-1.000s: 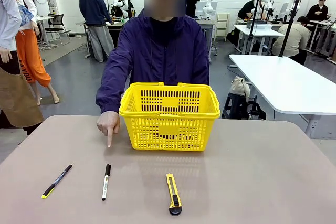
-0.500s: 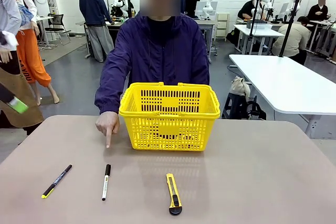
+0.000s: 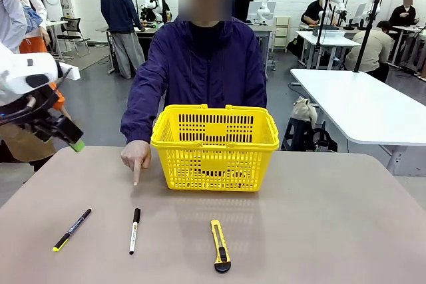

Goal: Place the items the person wants into the basket.
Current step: Pick up the item the person points to and place it in the Market Basket.

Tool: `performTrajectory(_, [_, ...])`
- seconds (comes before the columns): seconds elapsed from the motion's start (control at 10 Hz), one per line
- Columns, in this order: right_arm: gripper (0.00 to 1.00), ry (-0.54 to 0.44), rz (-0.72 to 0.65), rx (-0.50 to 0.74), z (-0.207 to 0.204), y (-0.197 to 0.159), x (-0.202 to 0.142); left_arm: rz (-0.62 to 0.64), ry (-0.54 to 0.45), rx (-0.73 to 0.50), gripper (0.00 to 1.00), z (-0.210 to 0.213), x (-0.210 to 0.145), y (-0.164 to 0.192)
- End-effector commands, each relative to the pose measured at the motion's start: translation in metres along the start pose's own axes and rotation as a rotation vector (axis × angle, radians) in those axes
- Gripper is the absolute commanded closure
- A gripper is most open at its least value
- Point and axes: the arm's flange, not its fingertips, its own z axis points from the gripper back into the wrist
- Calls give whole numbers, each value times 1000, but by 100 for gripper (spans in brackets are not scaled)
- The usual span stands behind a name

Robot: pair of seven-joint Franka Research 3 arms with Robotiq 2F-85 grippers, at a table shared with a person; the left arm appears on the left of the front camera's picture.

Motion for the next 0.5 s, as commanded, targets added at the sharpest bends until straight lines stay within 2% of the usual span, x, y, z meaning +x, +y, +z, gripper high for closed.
performTrajectory(0.0, [0,-17,6,10,-1,-2,0,11,65,97,0,-26,-44,-25])
performTrajectory(0.2, [0,-17,6,10,-1,-2,0,28,119,73,0,-36,-46,-38])
performTrajectory(0.4, [0,-17,6,10,-1,-2,0,61,129,31,0,-39,-39,-38])
